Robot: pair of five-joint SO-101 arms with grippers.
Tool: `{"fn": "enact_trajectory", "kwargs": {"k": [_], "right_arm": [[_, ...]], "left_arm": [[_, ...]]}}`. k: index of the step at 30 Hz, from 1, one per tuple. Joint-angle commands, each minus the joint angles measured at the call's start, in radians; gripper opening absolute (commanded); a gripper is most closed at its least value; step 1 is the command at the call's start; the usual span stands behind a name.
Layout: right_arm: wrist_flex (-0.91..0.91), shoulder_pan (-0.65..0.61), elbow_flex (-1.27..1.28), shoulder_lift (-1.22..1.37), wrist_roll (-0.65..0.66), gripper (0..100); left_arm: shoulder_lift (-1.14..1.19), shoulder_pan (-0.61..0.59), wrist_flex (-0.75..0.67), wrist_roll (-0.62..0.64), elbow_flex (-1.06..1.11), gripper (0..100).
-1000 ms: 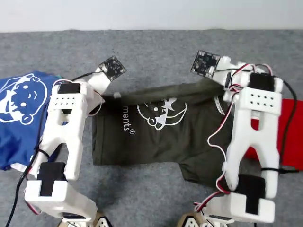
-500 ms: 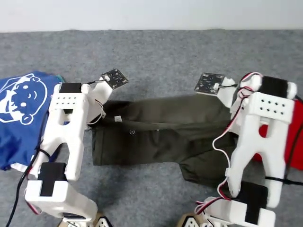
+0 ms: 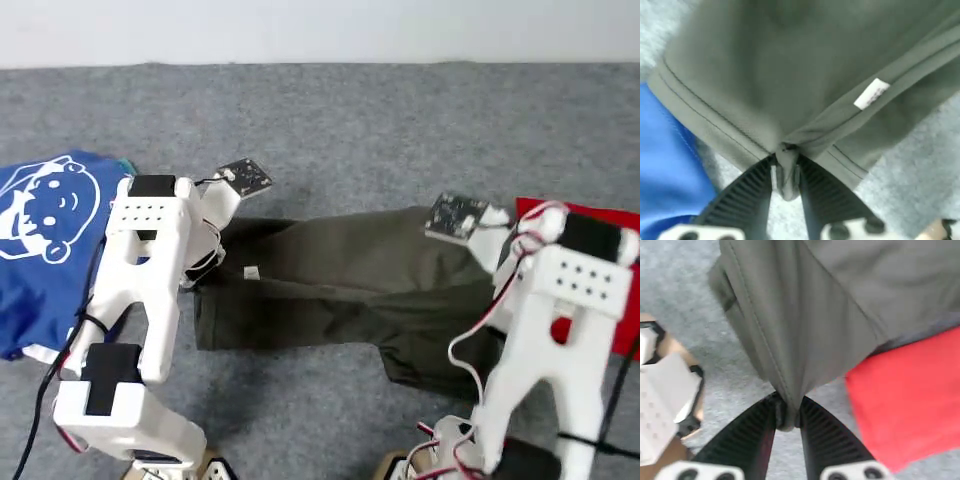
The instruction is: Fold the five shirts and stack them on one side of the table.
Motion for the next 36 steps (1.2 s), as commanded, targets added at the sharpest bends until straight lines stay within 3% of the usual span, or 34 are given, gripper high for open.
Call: {"fn": "enact_trajectory", "kwargs": {"k": [1, 9, 12, 16, 21, 28, 32, 36], "right_arm": [[0.024, 0.004, 0.086, -0.068, -0.009, 1.1], [-0.018, 0.01, 0.164, -0.074, -0.009, 2.4], [-0.005, 0.015, 0.163, -0.076, -0.014, 11.7], [-0.019, 0.068, 0.163, -0.134, -0.014, 22.2], [-0.025, 0.07, 0.163, -0.206, -0.014, 22.5], [-0.12, 0.074, 0.163, -0.217, -0.025, 22.4], [-0.259, 0.044, 0.17, -0.214, -0.181, 22.2], [-0.404, -0.047, 0.176, -0.142, -0.365, 13.7]], "left_arm": [[-0.008, -0.005, 0.043, 0.011, -0.039, 1], [-0.018, 0.043, 0.138, -0.02, -0.041, 5], [-0.02, 0.06, 0.193, -0.018, -0.042, 11], [-0.02, 0.06, 0.196, 0.035, -0.047, 13], [-0.038, 0.061, 0.229, 0.046, -0.048, 13], [-0.259, 0.057, 0.249, 0.043, -0.044, 13], [-0.339, 0.052, 0.18, 0.064, -0.047, 13], [-0.307, 0.052, 0.023, 0.242, -0.042, 12]]}}
